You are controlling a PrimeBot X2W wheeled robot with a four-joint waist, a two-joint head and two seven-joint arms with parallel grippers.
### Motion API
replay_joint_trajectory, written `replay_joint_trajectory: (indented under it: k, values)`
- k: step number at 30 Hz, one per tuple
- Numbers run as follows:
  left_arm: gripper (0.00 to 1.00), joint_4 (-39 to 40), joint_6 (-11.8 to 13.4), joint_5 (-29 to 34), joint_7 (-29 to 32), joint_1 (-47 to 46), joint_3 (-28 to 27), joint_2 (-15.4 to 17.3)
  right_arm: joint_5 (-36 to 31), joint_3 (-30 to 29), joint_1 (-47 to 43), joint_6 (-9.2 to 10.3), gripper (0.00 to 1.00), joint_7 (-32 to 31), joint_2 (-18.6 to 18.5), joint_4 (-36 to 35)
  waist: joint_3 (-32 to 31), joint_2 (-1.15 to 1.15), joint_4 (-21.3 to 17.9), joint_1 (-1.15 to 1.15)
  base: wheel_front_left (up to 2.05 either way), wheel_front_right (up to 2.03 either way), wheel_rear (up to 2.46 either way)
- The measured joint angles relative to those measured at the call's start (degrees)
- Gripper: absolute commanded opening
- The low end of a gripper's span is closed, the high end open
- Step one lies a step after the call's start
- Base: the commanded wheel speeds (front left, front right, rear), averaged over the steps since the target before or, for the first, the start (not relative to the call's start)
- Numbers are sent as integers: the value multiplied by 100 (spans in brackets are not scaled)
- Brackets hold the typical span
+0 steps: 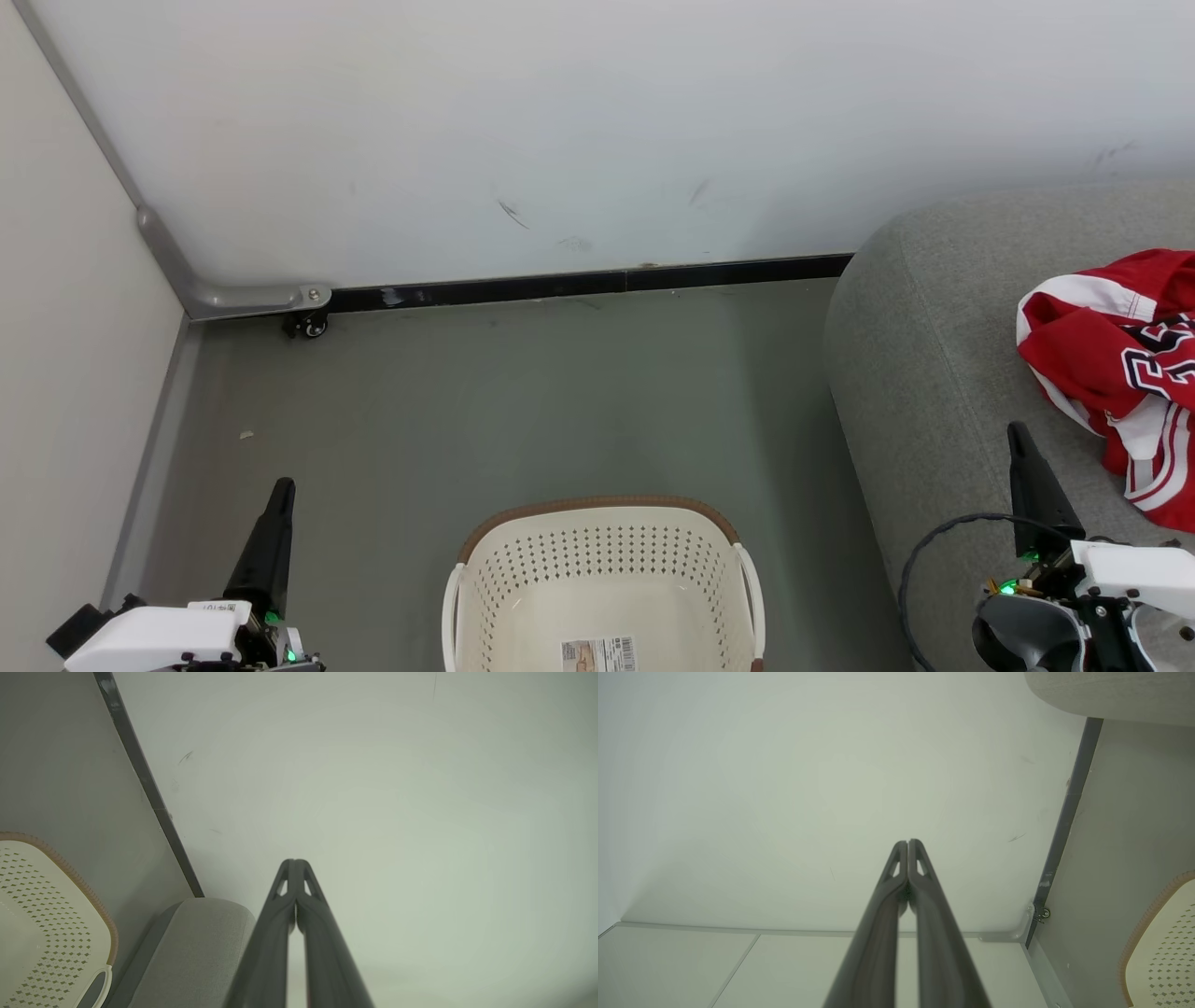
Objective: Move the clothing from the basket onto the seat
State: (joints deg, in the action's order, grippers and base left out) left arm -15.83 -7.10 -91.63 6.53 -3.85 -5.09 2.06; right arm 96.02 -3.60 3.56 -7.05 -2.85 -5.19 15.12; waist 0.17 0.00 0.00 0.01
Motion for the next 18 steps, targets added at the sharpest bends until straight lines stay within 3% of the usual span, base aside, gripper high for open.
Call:
replay_joint_trajectory:
  k: [18]
  values:
    - [0,1,0,0,0,0,0,0,-7,-11,0,0,0,-1,3,0,0,0,0,0,0,0,0]
